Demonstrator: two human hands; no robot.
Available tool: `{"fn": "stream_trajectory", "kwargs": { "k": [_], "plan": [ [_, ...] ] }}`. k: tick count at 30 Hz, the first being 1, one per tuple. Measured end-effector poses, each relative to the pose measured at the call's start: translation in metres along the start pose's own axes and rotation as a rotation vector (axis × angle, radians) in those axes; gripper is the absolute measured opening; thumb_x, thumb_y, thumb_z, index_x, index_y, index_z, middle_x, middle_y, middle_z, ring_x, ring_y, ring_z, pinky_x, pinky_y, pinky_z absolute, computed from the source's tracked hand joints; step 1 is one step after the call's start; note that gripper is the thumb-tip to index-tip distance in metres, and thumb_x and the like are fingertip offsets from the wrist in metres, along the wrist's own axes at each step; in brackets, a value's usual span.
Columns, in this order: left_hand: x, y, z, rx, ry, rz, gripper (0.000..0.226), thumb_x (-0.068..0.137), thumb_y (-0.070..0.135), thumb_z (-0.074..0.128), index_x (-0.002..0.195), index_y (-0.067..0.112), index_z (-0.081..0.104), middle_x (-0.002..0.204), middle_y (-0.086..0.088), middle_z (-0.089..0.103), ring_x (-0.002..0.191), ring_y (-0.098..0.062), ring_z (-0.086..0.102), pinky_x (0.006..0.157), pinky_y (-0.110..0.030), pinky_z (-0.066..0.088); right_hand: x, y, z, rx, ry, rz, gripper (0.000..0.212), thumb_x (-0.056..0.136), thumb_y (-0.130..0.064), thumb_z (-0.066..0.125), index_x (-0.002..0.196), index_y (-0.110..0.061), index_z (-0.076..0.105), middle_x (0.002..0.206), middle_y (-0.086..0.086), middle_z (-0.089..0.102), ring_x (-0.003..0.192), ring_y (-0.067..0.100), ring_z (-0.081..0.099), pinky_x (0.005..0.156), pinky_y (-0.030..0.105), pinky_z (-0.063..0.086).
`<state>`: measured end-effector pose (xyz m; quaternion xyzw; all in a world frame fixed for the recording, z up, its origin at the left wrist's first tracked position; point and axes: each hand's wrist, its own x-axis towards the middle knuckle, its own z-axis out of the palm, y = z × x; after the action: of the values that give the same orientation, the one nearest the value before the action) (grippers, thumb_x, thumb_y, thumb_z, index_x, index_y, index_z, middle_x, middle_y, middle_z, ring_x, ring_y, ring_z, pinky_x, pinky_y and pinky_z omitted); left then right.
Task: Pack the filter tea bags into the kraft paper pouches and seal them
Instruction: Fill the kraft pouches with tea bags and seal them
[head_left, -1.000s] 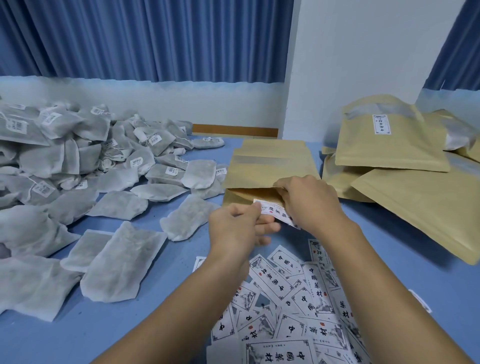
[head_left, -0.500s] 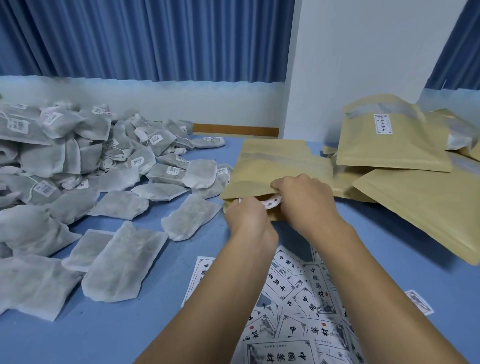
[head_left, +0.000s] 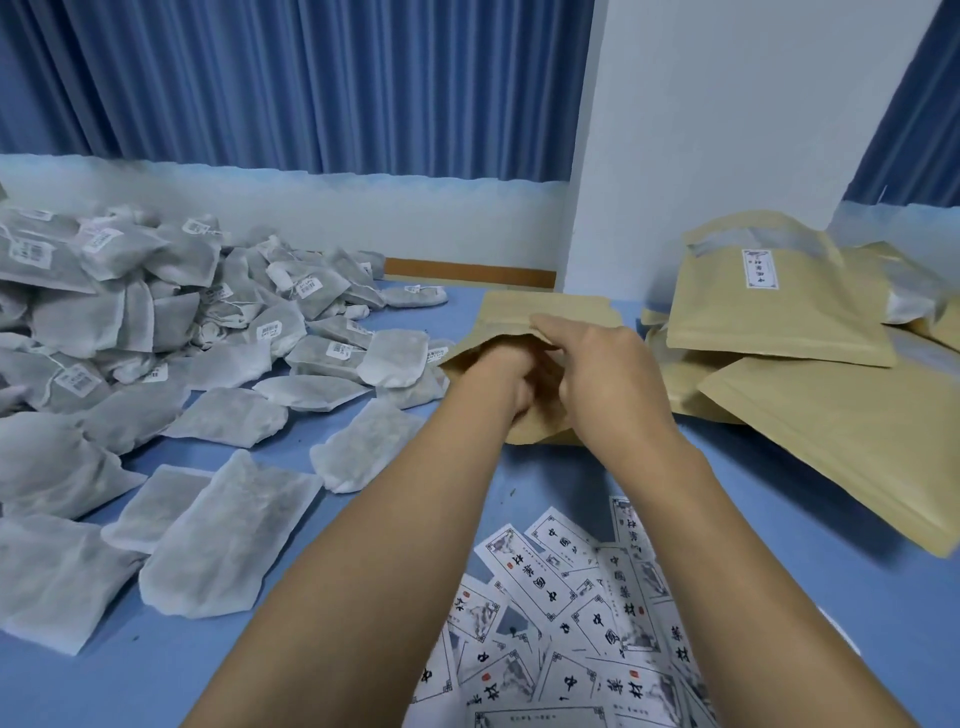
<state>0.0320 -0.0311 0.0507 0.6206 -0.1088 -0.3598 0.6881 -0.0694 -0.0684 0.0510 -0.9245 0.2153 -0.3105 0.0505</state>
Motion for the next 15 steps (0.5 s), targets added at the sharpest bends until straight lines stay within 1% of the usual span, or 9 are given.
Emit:
{"fn": "stream_trajectory", "kwargs": {
  "k": [2, 3, 5, 7, 9, 11, 12, 14, 15],
  "plan": [
    [-0.004, 0.003, 0.003, 0.558, 0.055, 0.167, 0.018, 0.101, 0.011, 0.044, 0.107, 0.006, 0.061, 0.111, -0.019, 0.065, 0.109, -0.033, 0.06, 0.103, -0.04, 0.047, 0.007, 0.002, -0.002, 0.02, 0.04, 0.023, 0.059, 0.071, 0.006, 0.043, 0.118, -0.025, 0.063, 0.092, 0.012, 0.071, 0.084, 0.039, 0.062, 0.074, 0.043, 0.055],
    [-0.006, 0.004, 0.003, 0.841, 0.124, 0.31, 0.022, 0.101, 0.012, 0.043, 0.115, 0.006, 0.06, 0.12, -0.019, 0.062, 0.117, -0.034, 0.057, 0.103, -0.039, 0.044, 0.011, 0.002, -0.003, 0.012, 0.049, 0.021, 0.057, 0.073, 0.005, 0.044, 0.117, -0.026, 0.064, 0.092, 0.013, 0.071, 0.084, 0.039, 0.062, 0.075, 0.043, 0.054],
    [-0.017, 0.007, 0.001, 1.136, 0.123, 0.497, 0.016, 0.098, 0.014, 0.047, 0.108, 0.013, 0.059, 0.113, -0.014, 0.062, 0.113, -0.033, 0.058, 0.089, -0.036, 0.043, 0.015, -0.002, -0.006, -0.025, 0.04, -0.003, 0.055, 0.074, 0.004, 0.045, 0.115, -0.026, 0.066, 0.092, 0.012, 0.07, 0.085, 0.037, 0.061, 0.074, 0.041, 0.053],
    [-0.034, 0.006, -0.007, 1.352, 0.08, 0.625, 0.006, 0.094, 0.015, 0.052, 0.097, 0.02, 0.055, 0.093, -0.006, 0.058, 0.093, -0.029, 0.06, 0.072, -0.035, 0.039, 0.015, -0.003, -0.008, -0.01, 0.015, -0.017, 0.048, 0.074, 0.0, 0.047, 0.111, -0.023, 0.069, 0.093, 0.011, 0.07, 0.087, 0.035, 0.061, 0.074, 0.04, 0.053],
    [-0.05, -0.005, -0.018, 1.372, 0.175, 0.862, 0.005, 0.092, 0.018, 0.051, 0.089, 0.021, 0.053, 0.086, -0.003, 0.061, 0.078, -0.028, 0.057, 0.063, -0.037, 0.038, 0.015, 0.0, -0.01, 0.027, 0.0, 0.004, 0.036, 0.074, -0.007, 0.049, 0.099, -0.02, 0.07, 0.084, 0.008, 0.068, 0.081, 0.033, 0.06, 0.069, 0.039, 0.053],
    [-0.066, -0.022, -0.036, 1.208, 0.283, 1.209, 0.012, 0.093, 0.019, 0.053, 0.082, 0.016, 0.057, 0.082, -0.003, 0.065, 0.074, -0.028, 0.06, 0.059, -0.039, 0.042, 0.016, 0.005, -0.008, 0.025, -0.027, 0.03, 0.031, 0.072, -0.006, 0.048, 0.089, -0.023, 0.068, 0.076, 0.005, 0.064, 0.077, 0.034, 0.056, 0.063, 0.037, 0.051],
    [-0.07, -0.032, -0.047, 1.088, 0.343, 1.35, 0.016, 0.093, 0.018, 0.055, 0.078, 0.014, 0.059, 0.076, -0.003, 0.062, 0.07, -0.027, 0.058, 0.059, -0.04, 0.043, 0.018, 0.007, -0.005, 0.014, -0.045, 0.046, 0.037, 0.073, -0.002, 0.048, 0.093, -0.025, 0.069, 0.082, 0.006, 0.067, 0.081, 0.036, 0.057, 0.066, 0.038, 0.052],
    [-0.07, -0.052, -0.072, 0.986, 0.492, 1.362, 0.017, 0.091, 0.019, 0.056, 0.075, 0.013, 0.057, 0.074, -0.003, 0.057, 0.069, -0.027, 0.053, 0.062, -0.041, 0.044, 0.02, 0.011, 0.0, 0.007, -0.061, 0.08, 0.047, 0.078, 0.004, 0.045, 0.105, -0.026, 0.07, 0.096, 0.011, 0.07, 0.089, 0.039, 0.06, 0.075, 0.041, 0.055],
    [-0.066, -0.062, -0.084, 1.028, 0.545, 1.195, 0.012, 0.09, 0.024, 0.054, 0.083, 0.014, 0.057, 0.084, -0.003, 0.058, 0.078, -0.028, 0.054, 0.069, -0.042, 0.045, 0.019, 0.012, 0.003, 0.01, -0.053, 0.086, 0.049, 0.078, 0.006, 0.044, 0.106, -0.026, 0.069, 0.095, 0.012, 0.07, 0.088, 0.04, 0.06, 0.074, 0.042, 0.056]
  ]
}}
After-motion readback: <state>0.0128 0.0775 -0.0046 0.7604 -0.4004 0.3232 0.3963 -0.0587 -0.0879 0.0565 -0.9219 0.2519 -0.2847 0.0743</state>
